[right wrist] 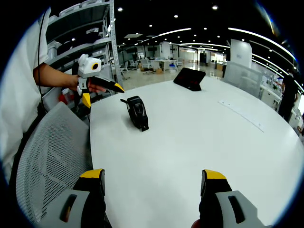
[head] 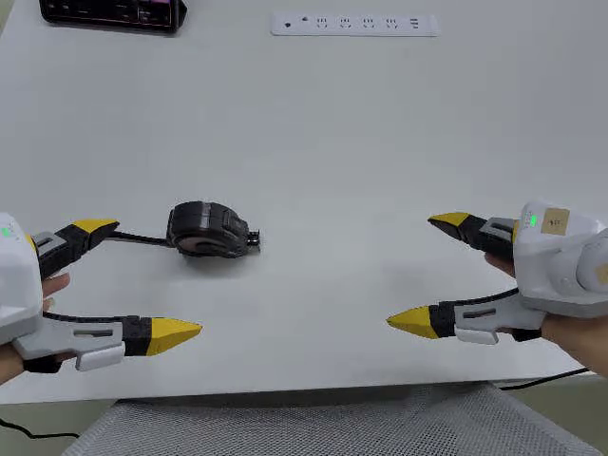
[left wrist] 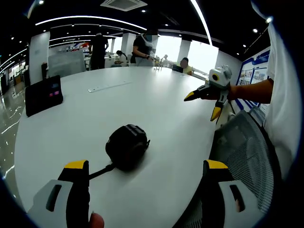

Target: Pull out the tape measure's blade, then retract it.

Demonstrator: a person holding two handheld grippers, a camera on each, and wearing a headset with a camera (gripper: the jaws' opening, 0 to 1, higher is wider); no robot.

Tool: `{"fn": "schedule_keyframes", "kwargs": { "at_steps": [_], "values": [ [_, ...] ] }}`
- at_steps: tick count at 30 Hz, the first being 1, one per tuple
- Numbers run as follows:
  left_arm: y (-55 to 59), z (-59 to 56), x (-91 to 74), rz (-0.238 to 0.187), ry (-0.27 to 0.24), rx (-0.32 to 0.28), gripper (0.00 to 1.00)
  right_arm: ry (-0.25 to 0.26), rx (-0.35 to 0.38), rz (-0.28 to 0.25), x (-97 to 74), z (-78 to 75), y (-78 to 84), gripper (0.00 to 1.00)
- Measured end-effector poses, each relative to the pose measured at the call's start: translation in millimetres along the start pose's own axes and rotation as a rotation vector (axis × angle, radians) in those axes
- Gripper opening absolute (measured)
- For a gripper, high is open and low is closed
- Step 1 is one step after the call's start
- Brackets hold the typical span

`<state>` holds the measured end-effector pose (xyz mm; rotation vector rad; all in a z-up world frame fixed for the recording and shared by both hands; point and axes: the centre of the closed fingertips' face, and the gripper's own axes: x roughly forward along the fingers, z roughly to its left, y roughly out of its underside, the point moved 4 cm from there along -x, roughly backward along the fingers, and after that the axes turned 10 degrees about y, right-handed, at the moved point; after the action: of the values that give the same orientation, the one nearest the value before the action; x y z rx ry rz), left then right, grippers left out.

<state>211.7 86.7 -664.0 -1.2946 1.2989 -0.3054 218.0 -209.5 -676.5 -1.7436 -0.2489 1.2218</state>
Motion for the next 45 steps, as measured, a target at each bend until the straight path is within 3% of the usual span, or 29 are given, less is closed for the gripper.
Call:
{"fn": "schedule_keyframes", "kwargs": {
  "at_steps": [15,26,45],
  "values": [
    [-1.0,3.6,-1.3,-0.009,0.002,-0.017,0.92,-0.002,0.007,0.001,0.0,-0.6,0.9,0.80],
    [-0.6,4.8,1.7,0.009,0.021,-0.010,0.91,-0.014,0.000,0.004,2.8,-0.8,-0.3,0.80],
    [-13.0,26.1,13.8,0.062,0.064,0.066,0.89,-0.074,-0.063,0.012,25.6,-8.4,-11.1,0.79]
  ]
}}
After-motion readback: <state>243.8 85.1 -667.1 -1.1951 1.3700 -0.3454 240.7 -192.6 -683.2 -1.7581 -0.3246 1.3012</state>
